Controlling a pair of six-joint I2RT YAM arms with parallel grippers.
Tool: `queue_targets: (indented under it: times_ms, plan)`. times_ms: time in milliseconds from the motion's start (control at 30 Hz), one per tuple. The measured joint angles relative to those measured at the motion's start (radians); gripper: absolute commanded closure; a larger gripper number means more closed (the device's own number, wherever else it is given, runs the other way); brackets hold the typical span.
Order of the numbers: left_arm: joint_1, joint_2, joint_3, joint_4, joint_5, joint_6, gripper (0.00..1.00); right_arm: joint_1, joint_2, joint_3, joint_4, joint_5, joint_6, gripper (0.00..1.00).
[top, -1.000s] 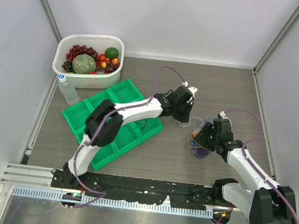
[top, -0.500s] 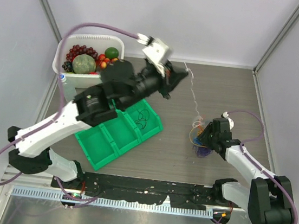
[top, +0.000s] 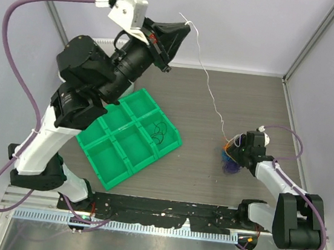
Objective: Untangle the cables
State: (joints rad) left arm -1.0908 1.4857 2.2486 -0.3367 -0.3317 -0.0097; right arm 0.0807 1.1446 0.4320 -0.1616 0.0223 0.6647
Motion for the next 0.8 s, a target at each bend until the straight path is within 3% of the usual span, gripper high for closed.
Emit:
queue_targets:
  times_ms: [300,800]
  plan:
    - [0.000,0.006,0.151,-0.002,-0.010,0.036,1.00,-0.069,0.032,0.002,0.042,-0.040,0.003,0.45]
    - [0.000,-0.103,0.148,0.061,-0.145,0.199,1.00,-0.091,0.034,0.002,0.047,-0.061,0.004,0.46]
